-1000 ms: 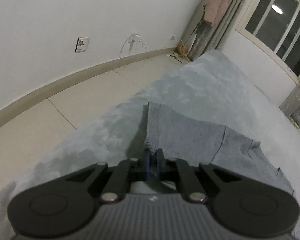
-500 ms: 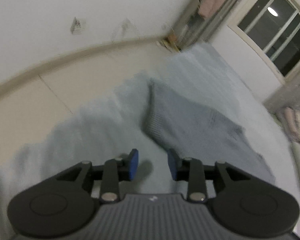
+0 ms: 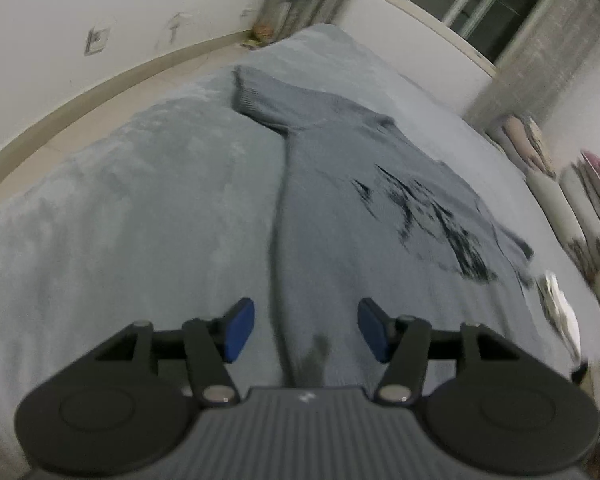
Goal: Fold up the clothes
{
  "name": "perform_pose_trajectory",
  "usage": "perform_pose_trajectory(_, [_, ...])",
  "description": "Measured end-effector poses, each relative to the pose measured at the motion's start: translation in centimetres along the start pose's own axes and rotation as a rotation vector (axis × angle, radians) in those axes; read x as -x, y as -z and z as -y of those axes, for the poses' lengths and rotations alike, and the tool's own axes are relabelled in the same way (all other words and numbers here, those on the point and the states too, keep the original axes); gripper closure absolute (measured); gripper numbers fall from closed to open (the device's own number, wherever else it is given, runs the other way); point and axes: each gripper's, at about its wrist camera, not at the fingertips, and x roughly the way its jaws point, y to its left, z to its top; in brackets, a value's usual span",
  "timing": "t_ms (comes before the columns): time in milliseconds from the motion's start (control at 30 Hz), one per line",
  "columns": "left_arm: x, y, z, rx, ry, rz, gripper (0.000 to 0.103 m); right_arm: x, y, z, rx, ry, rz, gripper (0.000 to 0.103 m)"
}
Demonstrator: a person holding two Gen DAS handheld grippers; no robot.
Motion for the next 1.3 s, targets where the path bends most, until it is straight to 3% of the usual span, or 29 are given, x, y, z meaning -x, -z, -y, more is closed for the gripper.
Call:
perform_pose_trajectory(100, [-0.2, 1.3, 1.2, -0.053, -0.006, -0.017, 0.046, 0.2, 0.5, -1.8, 0.071, 0.039, -0.026, 0.052])
perform_pose_trajectory(133, [-0.4, 1.3, 1.4, -0.063, -0.01, -0.018, 0.049, -0.2, 0.8, -2.4, 0.104, 0.061, -0.044, 0.067])
perform_pose_trajectory(167, [-0.5, 1.5, 1.6, -0.067, -0.016, -0.025, 0.059, -0.5, 1.0, -3.0, 0.137, 0.082, -0.063, 0.082])
perform_pose_trajectory(200, [-0.7, 1.7, 1.5, -0.063, -0.027, -0.04, 0.089, -0.9, 1.3, -3.6, 0.17, 0.104, -0.081, 0.085])
perform_pose_trajectory(233, [-0.8, 1.8, 1.5, -0.059, -0.037, -0.054, 0.097, -0.5, 1.4, -3.7, 0.176, 0.09, -0.076, 0.094])
perform_pose_trajectory(267, [-0.8, 1.9, 1.4, -0.054, -0.041, -0.063, 0.097, -0.2, 1.4, -3.6, 0.166, 0.062, -0.071, 0.098])
perform_pose_trajectory(500, [3.5, 1.1, 2.3, -0.08, -0.004, 0.003, 0.099, 4.0, -0.1, -4.4, 0.242, 0.068, 0.004, 0.098])
perform_pose_trajectory(633, [4.2, 1.3, 2.3, -0.09, -0.032, 0.005, 0.099, 6.1, -0.9, -5.5, 0.287, 0.061, 0.038, 0.099])
perform_pose_trajectory(833, [1.8, 2.4, 1.8, -0.148, -0.144, -0.059, 0.098, 2.3, 2.0, -5.2, 0.348, 0.125, -0.082, 0.099])
perform_pose_trajectory(967, [1.5, 2.1, 2.4, -0.174, -0.175, -0.062, 0.096, 1.3, 2.2, -4.7, 0.329, 0.135, -0.096, 0.098])
perform_pose_trajectory(1100, [3.2, -0.1, 1.7, -0.117, -0.179, -0.009, 0.089, 3.1, 1.2, -4.1, 0.322, 0.122, -0.047, 0.093])
perform_pose_trajectory(1167, [3.8, -2.0, 1.5, -0.085, -0.178, 0.033, 0.084, 2.4, -0.8, -3.8, 0.291, 0.12, -0.026, 0.083])
perform_pose_trajectory(1233, [3.9, -4.3, 1.9, -0.058, -0.179, 0.077, 0.066, 1.6, -2.8, -3.5, 0.26, 0.12, -0.005, 0.075])
perform_pose_trajectory(1300, [3.2, -6.4, 3.2, -0.055, -0.179, 0.121, 0.06, 0.8, -4.9, -3.3, 0.229, 0.119, 0.016, 0.07])
